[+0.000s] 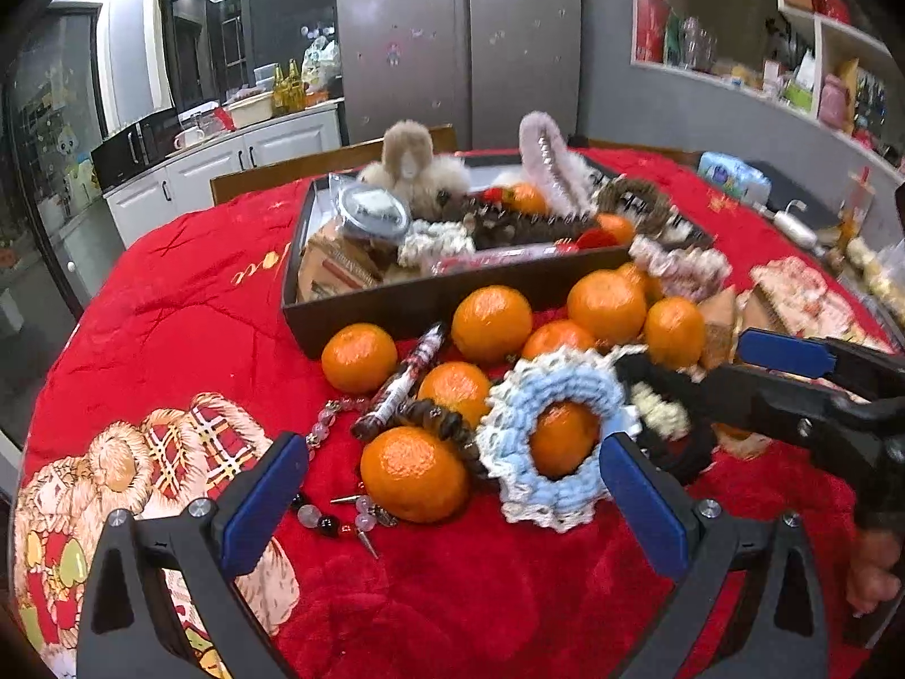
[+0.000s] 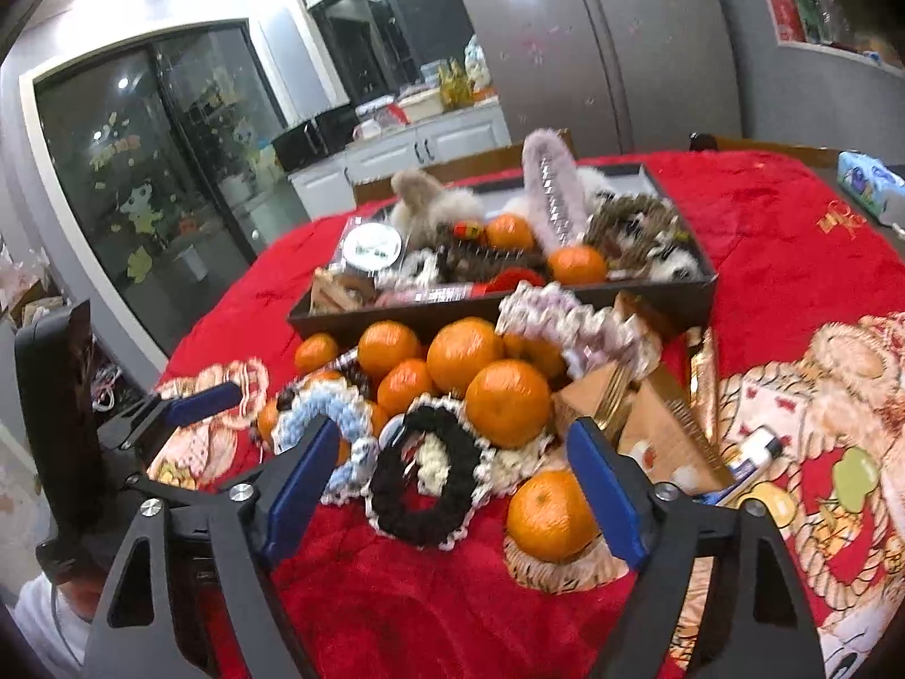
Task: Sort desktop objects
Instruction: 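Withdraw both open grippers from the tray back toward the pile, then grasp the black lace scrunchie with the right gripper while the left grasps the blue lace scrunchie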
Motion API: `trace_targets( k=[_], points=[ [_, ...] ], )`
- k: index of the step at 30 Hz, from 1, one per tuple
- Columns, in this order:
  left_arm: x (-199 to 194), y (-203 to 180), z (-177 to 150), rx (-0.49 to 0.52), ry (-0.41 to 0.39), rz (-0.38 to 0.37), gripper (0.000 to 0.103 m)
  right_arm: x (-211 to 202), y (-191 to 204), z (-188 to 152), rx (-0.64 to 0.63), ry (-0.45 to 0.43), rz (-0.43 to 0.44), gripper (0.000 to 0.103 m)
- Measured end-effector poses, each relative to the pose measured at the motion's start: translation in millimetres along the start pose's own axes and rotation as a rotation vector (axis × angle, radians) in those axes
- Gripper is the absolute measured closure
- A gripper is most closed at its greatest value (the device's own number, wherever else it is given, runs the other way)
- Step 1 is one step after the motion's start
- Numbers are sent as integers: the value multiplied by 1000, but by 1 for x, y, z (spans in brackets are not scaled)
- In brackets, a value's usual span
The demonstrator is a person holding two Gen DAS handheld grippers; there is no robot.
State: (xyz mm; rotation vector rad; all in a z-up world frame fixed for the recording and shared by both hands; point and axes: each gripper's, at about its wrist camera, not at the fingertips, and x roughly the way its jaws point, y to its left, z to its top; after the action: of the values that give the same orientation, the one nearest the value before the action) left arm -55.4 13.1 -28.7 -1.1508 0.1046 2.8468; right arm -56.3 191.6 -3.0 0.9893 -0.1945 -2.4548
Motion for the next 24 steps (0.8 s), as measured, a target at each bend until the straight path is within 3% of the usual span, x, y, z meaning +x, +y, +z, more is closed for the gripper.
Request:
trace_targets(
  k=[7,14,16,18,24],
  points=[
    [12,7,2,-34,35,6,0,8,4,-5,-25,34,7,26],
    [12,6,0,-33,36,-4,4,8,13,-10,-75,41,2,41],
    [11,2,-1,-18,38,-35,13,10,15,-11,-85,49,1,52],
    [12,-1,-1,-8,43,-57,17,14,17,-13,-90,64,-5,71],
    [9,-2,-2,-15,38,-109,36,21,26,-21,-143,105,-17,95]
  ],
)
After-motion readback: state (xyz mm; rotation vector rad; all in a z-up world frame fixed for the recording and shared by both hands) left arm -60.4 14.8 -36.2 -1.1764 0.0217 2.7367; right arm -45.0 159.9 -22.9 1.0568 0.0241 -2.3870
